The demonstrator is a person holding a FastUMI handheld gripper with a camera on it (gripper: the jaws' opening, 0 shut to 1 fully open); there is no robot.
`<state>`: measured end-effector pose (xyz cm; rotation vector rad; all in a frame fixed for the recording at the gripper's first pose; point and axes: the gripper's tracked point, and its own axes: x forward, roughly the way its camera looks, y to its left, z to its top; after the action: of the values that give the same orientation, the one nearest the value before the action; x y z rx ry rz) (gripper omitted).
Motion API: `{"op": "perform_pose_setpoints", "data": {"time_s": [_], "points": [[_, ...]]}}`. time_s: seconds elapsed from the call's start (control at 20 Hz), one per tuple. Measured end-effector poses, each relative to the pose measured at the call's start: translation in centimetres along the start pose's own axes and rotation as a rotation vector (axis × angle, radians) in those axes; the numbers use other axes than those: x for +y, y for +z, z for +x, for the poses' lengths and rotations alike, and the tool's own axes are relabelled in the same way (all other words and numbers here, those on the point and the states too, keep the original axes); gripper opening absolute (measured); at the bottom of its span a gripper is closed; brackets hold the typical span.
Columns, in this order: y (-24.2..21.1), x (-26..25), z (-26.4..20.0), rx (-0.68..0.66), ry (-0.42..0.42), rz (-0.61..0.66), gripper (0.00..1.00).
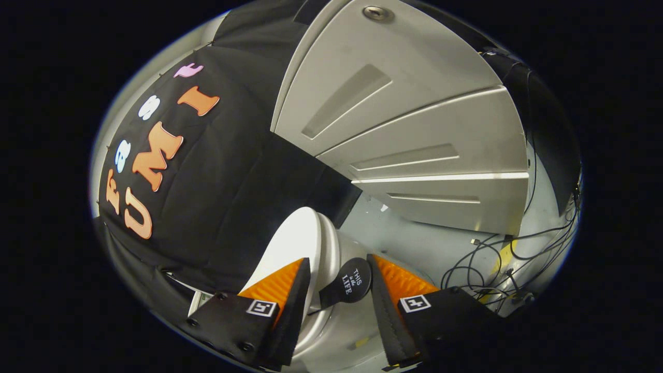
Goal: Open the toilet lid.
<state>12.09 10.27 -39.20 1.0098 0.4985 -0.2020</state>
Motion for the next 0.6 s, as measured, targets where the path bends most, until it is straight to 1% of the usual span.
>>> {"op": "perform_pose_setpoints", "data": {"time_s": [0.15,0.2,0.25,0.3,0.35,0.4,0.45,0.5,0.55,0.6], "points": [[0.2,0.0,0.2,0.0,0.023,0.036,0.71],[0.1,0.0,0.4,0.008,0.034,0.043,0.64],[0.1,0.0,0.2,0.009,0.032,0.062,0.65],[-0.2,-0.8,0.2,0.015,0.008,0.081,0.56],[-0.1,-1.1,0.0,0.019,0.023,0.127,0.44],[-0.1,-0.8,0.0,0.044,0.041,0.173,0.24],[0.0,-1.0,-0.2,0.052,0.036,0.19,0.23],[0.2,-0.8,-0.2,0.053,0.051,0.202,0.22],[0.3,-0.5,-0.4,0.045,0.05,0.195,0.22],[0.5,-0.3,-0.5,0.033,0.048,0.173,0.19]]}}
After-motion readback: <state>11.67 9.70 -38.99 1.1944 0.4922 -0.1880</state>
